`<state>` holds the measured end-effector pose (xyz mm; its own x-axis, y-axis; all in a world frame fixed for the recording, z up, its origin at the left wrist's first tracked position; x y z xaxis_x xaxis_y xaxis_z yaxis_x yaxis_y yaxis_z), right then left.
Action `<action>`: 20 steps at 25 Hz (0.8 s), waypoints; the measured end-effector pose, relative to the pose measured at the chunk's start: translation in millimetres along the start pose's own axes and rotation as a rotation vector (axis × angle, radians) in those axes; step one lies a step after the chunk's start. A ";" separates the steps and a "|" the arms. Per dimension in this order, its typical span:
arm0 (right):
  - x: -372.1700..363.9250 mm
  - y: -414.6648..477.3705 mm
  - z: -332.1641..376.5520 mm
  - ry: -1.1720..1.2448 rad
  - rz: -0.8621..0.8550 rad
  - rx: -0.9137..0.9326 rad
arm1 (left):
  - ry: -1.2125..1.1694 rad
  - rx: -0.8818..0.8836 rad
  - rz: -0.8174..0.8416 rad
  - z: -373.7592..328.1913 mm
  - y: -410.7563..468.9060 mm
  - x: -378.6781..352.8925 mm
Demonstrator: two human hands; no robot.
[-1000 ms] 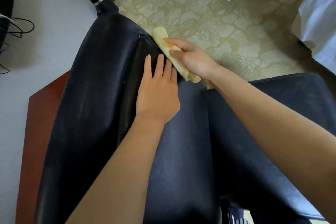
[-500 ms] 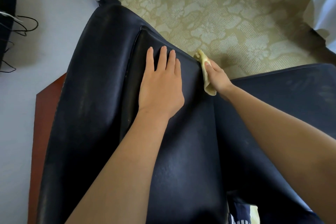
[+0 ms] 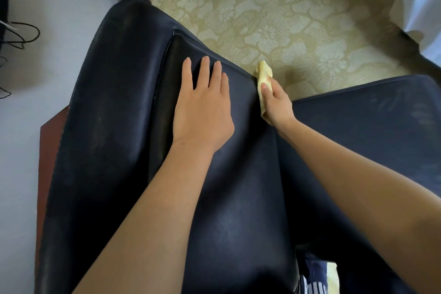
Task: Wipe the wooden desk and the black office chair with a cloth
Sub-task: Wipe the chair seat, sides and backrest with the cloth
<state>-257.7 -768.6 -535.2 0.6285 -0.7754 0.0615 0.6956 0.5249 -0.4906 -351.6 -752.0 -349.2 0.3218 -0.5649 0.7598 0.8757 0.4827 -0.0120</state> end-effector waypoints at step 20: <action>-14.3 22.1 70.9 -0.156 0.253 0.220 | 0.026 0.006 0.015 -0.9 -0.1 1.1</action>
<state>-226.7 -721.0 -485.3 0.8240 -0.5572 0.1025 0.5588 0.7692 -0.3100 -351.0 -753.3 -348.9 0.3443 -0.5745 0.7426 0.8685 0.4953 -0.0195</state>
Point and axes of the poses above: each hand's wrist, its own y-axis towards the middle knuckle, its own x-axis out of the back of the hand, z = x × y, the point moved 7 cm from there along y, towards the middle knuckle, and after that the axes turned 15 degrees about -z, right-handed, at the moved point
